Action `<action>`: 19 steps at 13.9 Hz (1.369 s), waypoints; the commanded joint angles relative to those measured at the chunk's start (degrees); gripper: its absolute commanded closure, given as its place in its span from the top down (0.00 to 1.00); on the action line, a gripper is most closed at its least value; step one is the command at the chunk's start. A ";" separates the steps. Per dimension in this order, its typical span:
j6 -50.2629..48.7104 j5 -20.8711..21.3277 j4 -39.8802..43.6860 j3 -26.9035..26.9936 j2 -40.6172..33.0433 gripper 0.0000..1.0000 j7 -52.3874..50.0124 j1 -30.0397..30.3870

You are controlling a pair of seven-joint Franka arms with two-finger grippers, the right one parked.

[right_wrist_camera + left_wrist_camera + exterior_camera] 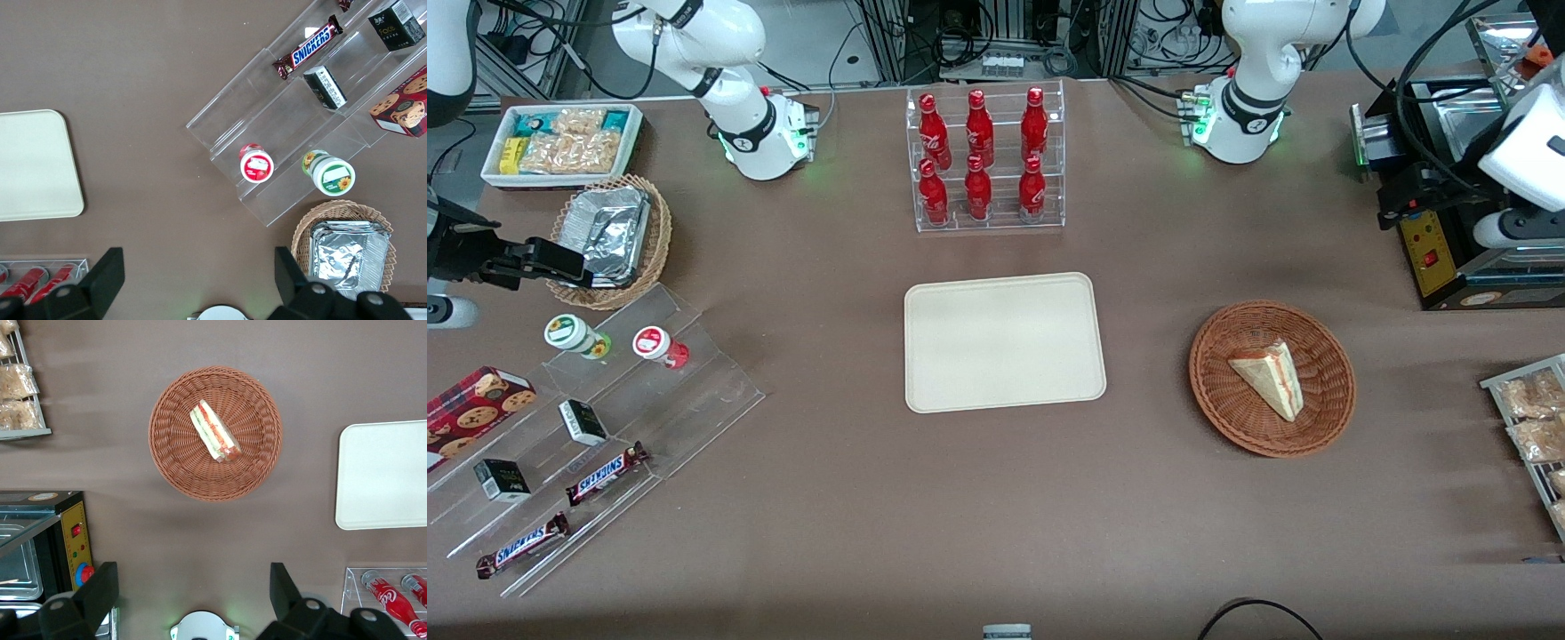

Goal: Place sandwich from basket to tray
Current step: 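Move the left gripper down over the wrapped sandwich in the wicker basket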

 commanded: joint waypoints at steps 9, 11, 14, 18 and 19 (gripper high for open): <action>17.01 -0.25 -13.78 1.09 2.69 1.00 -4.83 -0.58; 25.44 -0.34 -20.28 1.09 2.69 1.00 -9.92 -0.41; 36.61 -0.87 -29.16 1.09 2.87 1.00 -15.11 -0.49; 45.67 -0.60 -34.98 1.09 6.11 1.00 -20.66 -0.76; 48.48 -0.60 -36.82 1.09 6.29 1.00 -21.80 -0.85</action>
